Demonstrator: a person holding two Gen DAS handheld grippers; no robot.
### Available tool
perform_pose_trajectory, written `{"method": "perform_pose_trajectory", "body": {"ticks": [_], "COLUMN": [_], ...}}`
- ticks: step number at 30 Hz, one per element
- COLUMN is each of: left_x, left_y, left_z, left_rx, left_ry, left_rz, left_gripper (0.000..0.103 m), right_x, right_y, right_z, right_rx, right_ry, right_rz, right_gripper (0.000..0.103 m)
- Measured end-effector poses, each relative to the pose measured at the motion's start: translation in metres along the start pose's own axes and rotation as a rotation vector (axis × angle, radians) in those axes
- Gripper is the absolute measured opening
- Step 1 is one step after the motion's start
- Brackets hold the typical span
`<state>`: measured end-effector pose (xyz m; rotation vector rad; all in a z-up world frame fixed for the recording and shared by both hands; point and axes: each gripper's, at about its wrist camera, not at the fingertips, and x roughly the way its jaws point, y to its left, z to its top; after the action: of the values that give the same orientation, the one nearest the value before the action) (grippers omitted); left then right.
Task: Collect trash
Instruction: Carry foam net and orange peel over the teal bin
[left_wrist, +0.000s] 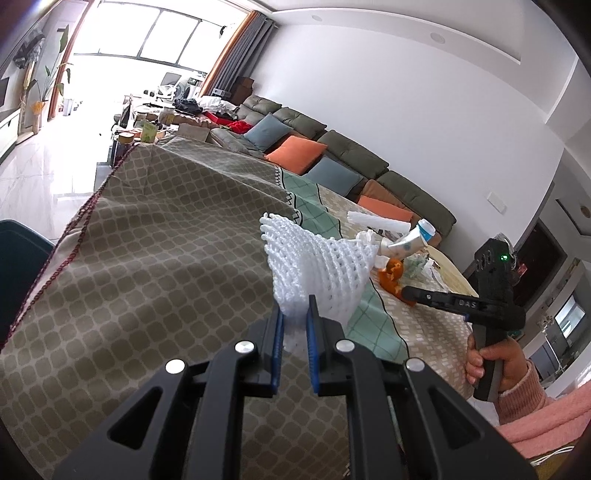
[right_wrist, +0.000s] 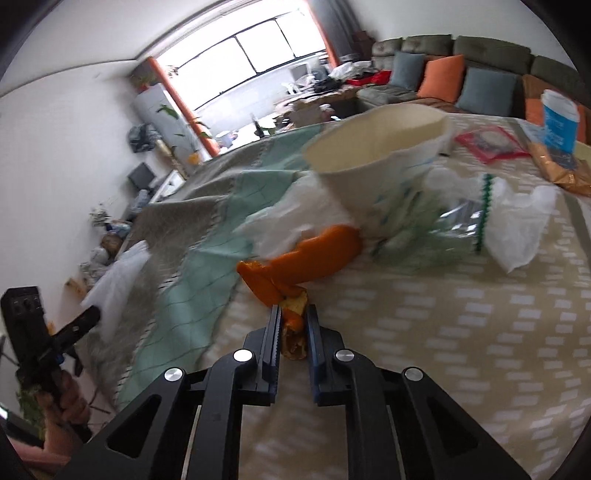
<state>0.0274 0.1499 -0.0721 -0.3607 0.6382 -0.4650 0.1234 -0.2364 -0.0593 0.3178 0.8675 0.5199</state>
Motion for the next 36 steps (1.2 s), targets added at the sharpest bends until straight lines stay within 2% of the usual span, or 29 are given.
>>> {"method": "perform_pose_trajectory", "body": {"ticks": [8, 13, 28, 36], "left_x": [-0.017, -0.039, -0.123, -0.148], "left_y": [0.004, 0.011, 0.067, 0.098], "left_z": [0.001, 0.002, -0.009, -0.017], "left_rx": [0.003, -0.003, -0.127, -0.199], "left_ry": [-0.038, -0.075, -0.207, -0.229], "left_rz": [0.033, 0.08, 0.305, 0.406], "left_gripper": [0.013, 0.013, 0.013, 0.013], "right_x": [0.007, 0.025, 0.091, 0.122], "right_y": [0.052, 0.091, 0.186, 0.228], "right_z": [0.005, 0.012, 0.026, 0.023], "right_rx": [-0.082, -0.151, -0.314, -0.394], "right_ry": [0.001, 0.02, 0.119, 0.175], "right_rz": [0.159, 0.245, 0.39, 0.424], "right_gripper": [0.012, 0.012, 0.012, 0.012]}}
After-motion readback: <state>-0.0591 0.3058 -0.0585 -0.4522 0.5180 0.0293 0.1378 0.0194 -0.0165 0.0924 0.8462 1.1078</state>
